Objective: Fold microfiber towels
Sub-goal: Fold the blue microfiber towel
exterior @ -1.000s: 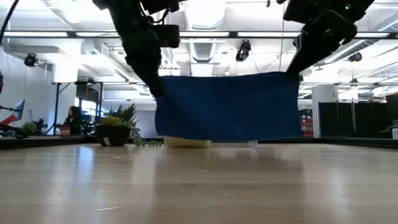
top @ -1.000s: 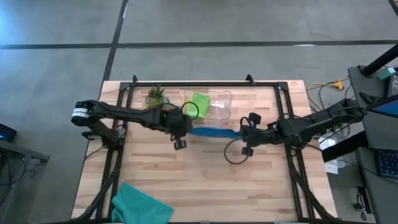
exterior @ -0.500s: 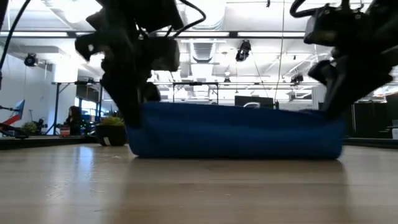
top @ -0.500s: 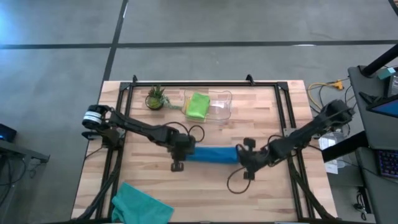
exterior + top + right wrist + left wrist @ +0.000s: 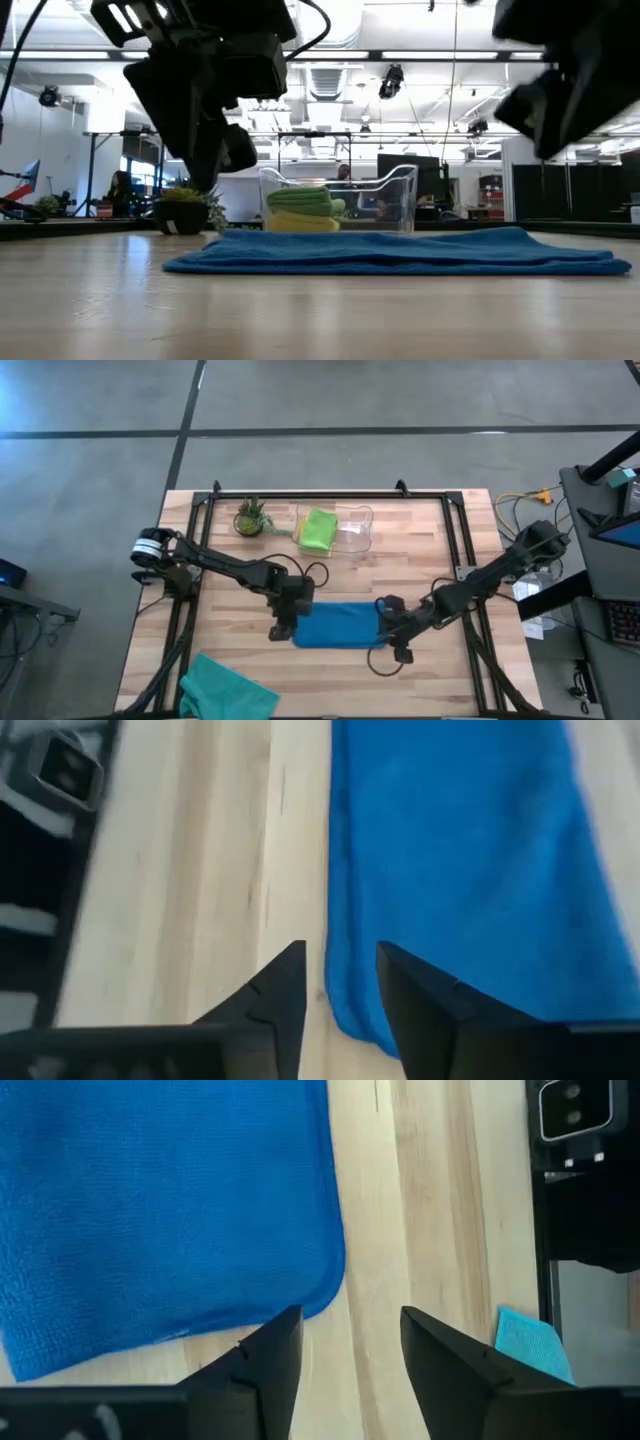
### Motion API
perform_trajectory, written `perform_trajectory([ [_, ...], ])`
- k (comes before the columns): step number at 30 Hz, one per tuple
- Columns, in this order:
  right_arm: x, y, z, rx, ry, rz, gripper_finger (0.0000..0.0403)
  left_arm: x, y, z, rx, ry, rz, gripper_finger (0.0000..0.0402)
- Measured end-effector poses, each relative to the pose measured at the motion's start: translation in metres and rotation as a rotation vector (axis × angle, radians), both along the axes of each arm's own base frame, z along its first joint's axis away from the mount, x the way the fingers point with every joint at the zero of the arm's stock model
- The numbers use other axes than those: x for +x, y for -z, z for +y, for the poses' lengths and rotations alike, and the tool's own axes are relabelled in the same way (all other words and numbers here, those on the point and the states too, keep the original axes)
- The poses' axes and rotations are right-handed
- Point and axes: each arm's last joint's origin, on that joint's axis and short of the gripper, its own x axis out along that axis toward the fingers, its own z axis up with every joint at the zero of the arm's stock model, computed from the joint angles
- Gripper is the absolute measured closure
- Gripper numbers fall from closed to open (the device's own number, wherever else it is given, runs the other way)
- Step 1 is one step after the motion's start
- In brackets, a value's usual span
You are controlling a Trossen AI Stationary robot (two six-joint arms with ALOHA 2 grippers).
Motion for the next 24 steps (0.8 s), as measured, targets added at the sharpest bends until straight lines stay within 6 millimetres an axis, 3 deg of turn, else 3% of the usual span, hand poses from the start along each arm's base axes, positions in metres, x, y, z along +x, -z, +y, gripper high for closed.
perform_trajectory([
  [3,-0.004,-0.009,-0.004,-0.002,0.051,-0.045,0.0275,0.001,0.0,0.0,0.01,-0.007,-0.009,0.0245],
  [12,-0.001,0.012,-0.016,0.022,0.233,-0.003,0.0292,0.008,0.002,0.009,0.191,-0.121,-0.109,0.0248],
  [19,-0.005,0.02,-0.018,0.03,0.242,0.009,0.0316,0.001,0.022,0.015,0.196,-0.189,-0.064,0.0268],
  [24,-0.002,0.03,-0.012,0.104,0.145,0.068,0.0336,-0.005,0.037,0.017,0.185,-0.231,-0.042,0.0278],
])
